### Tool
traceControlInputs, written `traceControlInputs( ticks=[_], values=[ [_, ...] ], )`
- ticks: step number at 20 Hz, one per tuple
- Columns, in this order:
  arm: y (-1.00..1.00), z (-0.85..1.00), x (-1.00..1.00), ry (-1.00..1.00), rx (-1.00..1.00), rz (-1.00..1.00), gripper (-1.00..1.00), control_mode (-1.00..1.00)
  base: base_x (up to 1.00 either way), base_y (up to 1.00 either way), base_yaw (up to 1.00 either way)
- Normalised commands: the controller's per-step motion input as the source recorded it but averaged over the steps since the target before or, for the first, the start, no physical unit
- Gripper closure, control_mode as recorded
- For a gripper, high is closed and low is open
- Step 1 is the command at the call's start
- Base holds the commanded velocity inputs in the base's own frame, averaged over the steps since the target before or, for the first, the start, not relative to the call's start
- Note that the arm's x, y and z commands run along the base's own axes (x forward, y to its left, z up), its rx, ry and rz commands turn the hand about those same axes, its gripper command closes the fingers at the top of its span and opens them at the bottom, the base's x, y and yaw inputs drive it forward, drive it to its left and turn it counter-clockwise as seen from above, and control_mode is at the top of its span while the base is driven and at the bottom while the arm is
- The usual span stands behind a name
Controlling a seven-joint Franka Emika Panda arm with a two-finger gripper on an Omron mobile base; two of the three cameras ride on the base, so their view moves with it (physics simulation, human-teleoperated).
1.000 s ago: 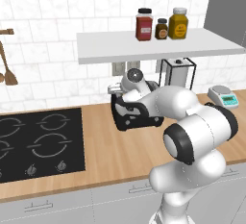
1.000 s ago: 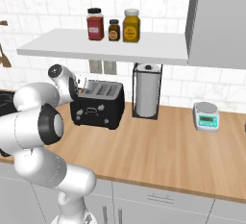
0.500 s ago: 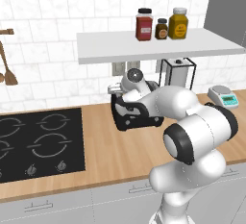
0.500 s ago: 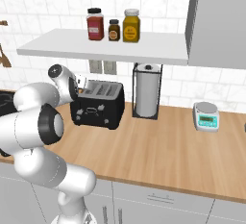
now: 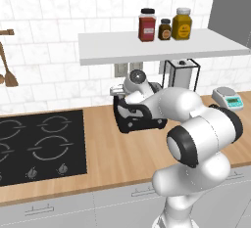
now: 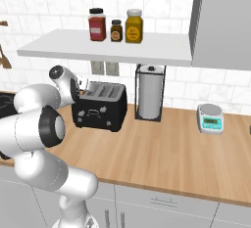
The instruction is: Start the toaster. Once the lever pops up, take the bread to the plate on the dining counter.
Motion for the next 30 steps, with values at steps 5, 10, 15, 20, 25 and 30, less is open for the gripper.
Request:
traceControlInputs(
  ticks=[5, 10, 15, 20, 25, 30],
  values=[
    [0.00, 0.00, 0.00, 0.00, 0.00, 0.00, -1.00, -1.00, 0.00, 0.00, 0.00],
    [0.00, 0.00, 0.00, 0.00, 0.00, 0.00, -1.00, -1.00, 0.00, 0.00, 0.00],
    [0.00, 0.00, 0.00, 0.00, 0.00, 0.00, -1.00, -1.00, 0.00, 0.00, 0.00],
    [0.00, 0.00, 0.00, 0.00, 0.00, 0.00, -1.00, -1.00, 0.00, 0.00, 0.00],
    [0.00, 0.00, 0.00, 0.00, 0.00, 0.00, -1.00, -1.00, 0.00, 0.00, 0.00],
    [0.00, 0.00, 0.00, 0.00, 0.00, 0.00, -1.00, -1.00, 0.00, 0.00, 0.00]
  ],
)
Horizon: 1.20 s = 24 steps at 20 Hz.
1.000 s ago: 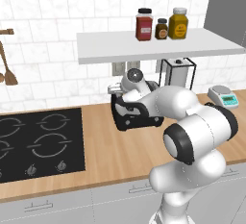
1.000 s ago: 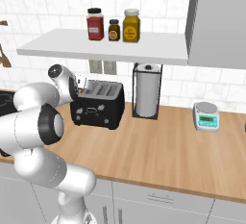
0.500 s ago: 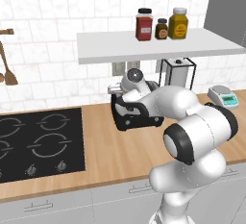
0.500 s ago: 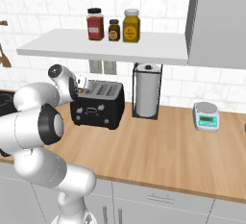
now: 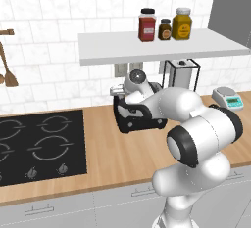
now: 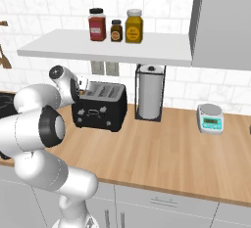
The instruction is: Start the toaster. Once the lever pops up, take the bread to the plate on the dining counter.
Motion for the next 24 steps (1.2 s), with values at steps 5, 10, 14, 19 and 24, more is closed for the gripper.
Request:
traceControlInputs(
  ticks=[5, 10, 14, 19, 24],
  values=[
    [0.00, 0.00, 0.00, 0.00, 0.00, 0.00, -1.00, -1.00, 0.00, 0.00, 0.00],
    [0.00, 0.00, 0.00, 0.00, 0.00, 0.00, -1.00, -1.00, 0.00, 0.00, 0.00],
    [0.00, 0.00, 0.00, 0.00, 0.00, 0.00, -1.00, -1.00, 0.00, 0.00, 0.00],
    [0.00, 0.00, 0.00, 0.00, 0.00, 0.00, -1.00, -1.00, 0.00, 0.00, 0.00],
    [0.00, 0.00, 0.00, 0.00, 0.00, 0.00, -1.00, -1.00, 0.00, 0.00, 0.00]
  ],
)
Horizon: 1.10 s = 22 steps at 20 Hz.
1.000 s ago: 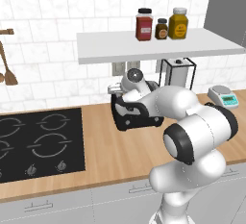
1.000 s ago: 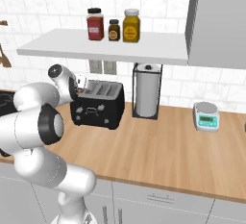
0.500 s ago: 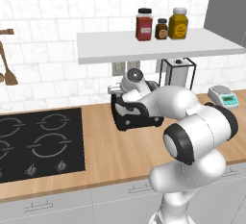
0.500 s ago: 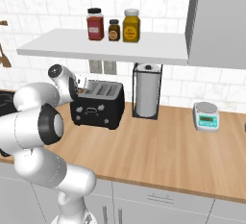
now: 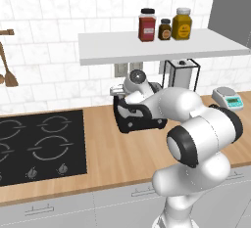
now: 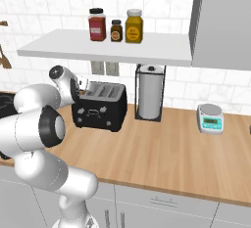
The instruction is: Start the toaster. Once the lever pops up, take the bread to the plate on the dining counter.
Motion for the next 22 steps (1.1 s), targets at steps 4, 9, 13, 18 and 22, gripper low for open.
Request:
traceControlInputs(
  ticks=[4, 9, 13, 18, 22],
  values=[
    [0.00, 0.00, 0.00, 0.00, 0.00, 0.00, -1.00, -1.00, 0.00, 0.00, 0.00],
    [0.00, 0.00, 0.00, 0.00, 0.00, 0.00, -1.00, -1.00, 0.00, 0.00, 0.00],
    [0.00, 0.00, 0.00, 0.00, 0.00, 0.00, -1.00, -1.00, 0.00, 0.00, 0.00],
    [0.00, 0.00, 0.00, 0.00, 0.00, 0.00, -1.00, -1.00, 0.00, 0.00, 0.00],
    [0.00, 0.00, 0.00, 0.00, 0.00, 0.00, -1.00, -1.00, 0.00, 0.00, 0.00]
  ],
)
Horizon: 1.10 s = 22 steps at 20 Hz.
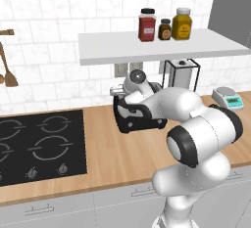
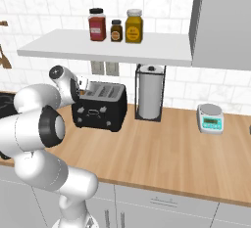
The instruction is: Start the toaster. Once the lever pops up, take the bread to the plate on the dining counter.
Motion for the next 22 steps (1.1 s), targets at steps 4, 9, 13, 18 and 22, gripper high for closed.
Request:
traceControlInputs(
  ticks=[4, 9, 13, 18, 22],
  values=[
    [0.00, 0.00, 0.00, 0.00, 0.00, 0.00, -1.00, -1.00, 0.00, 0.00, 0.00],
    [0.00, 0.00, 0.00, 0.00, 0.00, 0.00, -1.00, -1.00, 0.00, 0.00, 0.00],
    [0.00, 0.00, 0.00, 0.00, 0.00, 0.00, -1.00, -1.00, 0.00, 0.00, 0.00],
    [0.00, 0.00, 0.00, 0.00, 0.00, 0.00, -1.00, -1.00, 0.00, 0.00, 0.00],
    [0.00, 0.00, 0.00, 0.00, 0.00, 0.00, -1.00, -1.00, 0.00, 0.00, 0.00]
  ],
)
